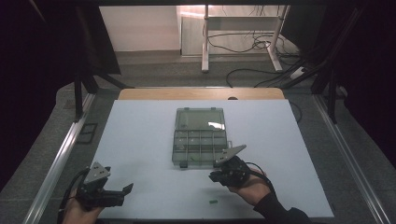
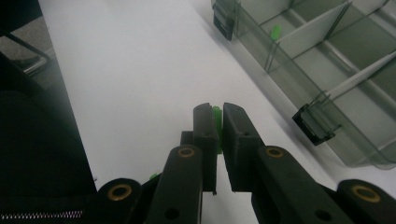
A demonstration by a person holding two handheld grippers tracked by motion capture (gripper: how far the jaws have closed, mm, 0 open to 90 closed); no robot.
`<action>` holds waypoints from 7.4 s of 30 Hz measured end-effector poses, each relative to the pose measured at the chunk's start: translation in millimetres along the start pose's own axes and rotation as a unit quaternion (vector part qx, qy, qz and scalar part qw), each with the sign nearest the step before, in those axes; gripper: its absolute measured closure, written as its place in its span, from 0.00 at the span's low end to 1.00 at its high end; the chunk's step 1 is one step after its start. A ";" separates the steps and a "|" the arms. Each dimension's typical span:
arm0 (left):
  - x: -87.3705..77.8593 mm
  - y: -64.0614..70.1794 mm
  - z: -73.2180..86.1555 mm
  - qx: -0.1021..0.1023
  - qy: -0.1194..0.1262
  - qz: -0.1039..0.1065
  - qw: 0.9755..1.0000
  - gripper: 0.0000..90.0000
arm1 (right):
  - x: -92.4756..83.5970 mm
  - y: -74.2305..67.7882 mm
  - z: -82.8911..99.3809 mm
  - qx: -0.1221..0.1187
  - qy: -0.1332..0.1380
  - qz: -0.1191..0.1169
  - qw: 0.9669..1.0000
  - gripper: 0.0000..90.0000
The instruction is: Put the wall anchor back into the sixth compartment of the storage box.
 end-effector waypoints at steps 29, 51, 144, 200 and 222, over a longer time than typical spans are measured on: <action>-1.5 -0.5 0.6 0.001 0.006 0.004 1.000 0.03 | -8.6 18.2 -28.0 0.021 0.034 0.007 0.999 0.93; -1.5 -1.3 0.9 -0.002 0.008 0.010 1.000 0.01 | 5.2 27.5 -53.5 0.017 0.041 0.016 0.999 0.92; -0.8 -0.8 0.4 -0.002 0.003 0.003 1.000 0.00 | 1.0 0.0 -28.4 -0.024 0.044 0.063 0.997 0.00; 0.6 1.3 -0.3 0.009 -0.005 0.000 1.000 0.02 | 33.0 -37.9 36.6 -0.074 -0.133 0.012 0.988 0.92; 1.5 0.9 -0.4 0.005 -0.009 -0.002 1.000 0.03 | 15.2 -27.4 19.5 -0.043 -0.079 -0.011 0.996 0.93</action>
Point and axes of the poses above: each handheld gripper's, and its own axes: x roughly forward along the jaws, z roughly out of its underside, y roughly to its right, the point moved 2 cm from there along x, roughly forward along the jaws, and after that the axes turned 5 degrees about x, right-handed, at the moved point
